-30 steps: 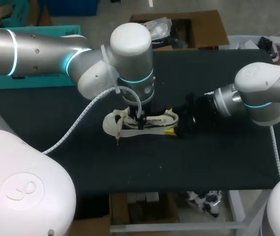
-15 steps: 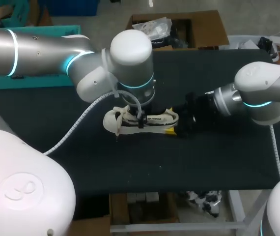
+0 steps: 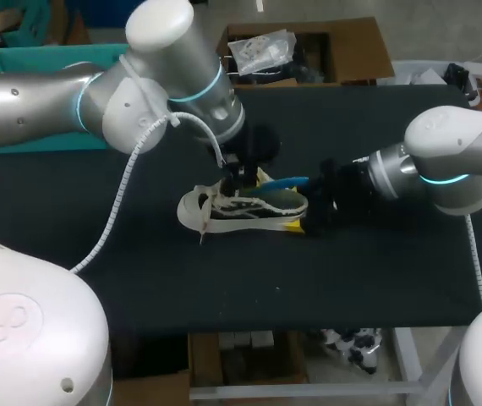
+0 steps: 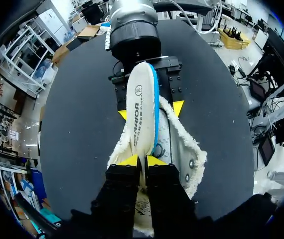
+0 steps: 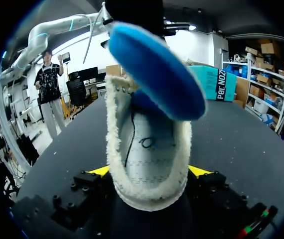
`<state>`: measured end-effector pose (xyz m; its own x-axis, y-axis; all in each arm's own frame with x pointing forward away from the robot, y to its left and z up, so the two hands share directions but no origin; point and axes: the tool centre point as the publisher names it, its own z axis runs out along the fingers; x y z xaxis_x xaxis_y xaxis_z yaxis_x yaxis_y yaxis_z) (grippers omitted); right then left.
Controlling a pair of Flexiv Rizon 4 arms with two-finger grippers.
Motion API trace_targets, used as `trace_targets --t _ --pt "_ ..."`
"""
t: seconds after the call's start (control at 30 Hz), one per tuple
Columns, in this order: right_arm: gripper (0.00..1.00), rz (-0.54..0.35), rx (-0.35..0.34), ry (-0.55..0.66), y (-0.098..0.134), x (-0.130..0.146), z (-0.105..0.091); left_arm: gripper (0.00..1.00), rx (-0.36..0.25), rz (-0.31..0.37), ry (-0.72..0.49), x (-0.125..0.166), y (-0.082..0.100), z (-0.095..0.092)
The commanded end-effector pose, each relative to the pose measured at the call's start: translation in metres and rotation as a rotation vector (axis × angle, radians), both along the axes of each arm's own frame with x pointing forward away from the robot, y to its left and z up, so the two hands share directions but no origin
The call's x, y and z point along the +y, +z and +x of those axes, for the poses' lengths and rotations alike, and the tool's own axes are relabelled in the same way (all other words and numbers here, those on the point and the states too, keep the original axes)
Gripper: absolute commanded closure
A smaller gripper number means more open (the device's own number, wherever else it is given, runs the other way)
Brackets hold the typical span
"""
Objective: Open the shoe tongue, take the insole out of the shoe, put the insole back into the shoe, and pack the shoe into the shoebox
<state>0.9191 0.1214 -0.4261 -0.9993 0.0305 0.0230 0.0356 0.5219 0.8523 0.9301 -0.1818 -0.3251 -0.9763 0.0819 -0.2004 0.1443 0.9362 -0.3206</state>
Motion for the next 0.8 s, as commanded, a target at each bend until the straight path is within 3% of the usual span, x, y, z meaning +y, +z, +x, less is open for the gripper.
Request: trace_targets --t 0.03,0.23,0.27,0.3,0.33,0.4,0.43,0.6,0.8 --pt "1.0 0.005 -0.001 0.003 -0.005 0.0 -0.001 1.0 0.03 -0.022 -0.022 0.004 0.014 -0.005" --pt "1.0 0.005 -0.001 0.003 -0.005 0.0 -0.001 1.0 0.096 -0.054 -0.06 0.003 0.012 -0.011" --pt "1.0 0.005 -0.001 0.003 -0.005 0.0 -0.001 0.81 0.104 -0.06 -0.064 0.003 0.012 -0.014" --pt "1.0 0.005 -0.001 0.003 -0.005 0.0 -0.001 0.7 0.103 -0.062 -0.063 0.003 0.013 -0.017" --pt "1.0 0.005 -0.001 0.003 -0.005 0.0 -0.001 0.68 0.102 -0.065 -0.061 0.003 0.013 -0.019" --pt "1.0 0.005 -0.001 0.003 -0.005 0.0 -0.001 0.5 0.09 -0.086 -0.071 0.002 0.015 -0.029" --pt "1.0 0.005 -0.001 0.003 -0.005 0.0 -0.001 0.47 0.074 -0.089 -0.073 0.001 0.016 -0.035" --pt "1.0 0.005 -0.001 0.003 -0.005 0.0 -0.001 0.5 0.004 -0.089 -0.107 -0.011 0.017 -0.058" --pt "1.0 0.005 -0.001 0.003 -0.005 0.0 -0.001 0.54 -0.068 -0.067 -0.119 -0.027 0.007 -0.067"
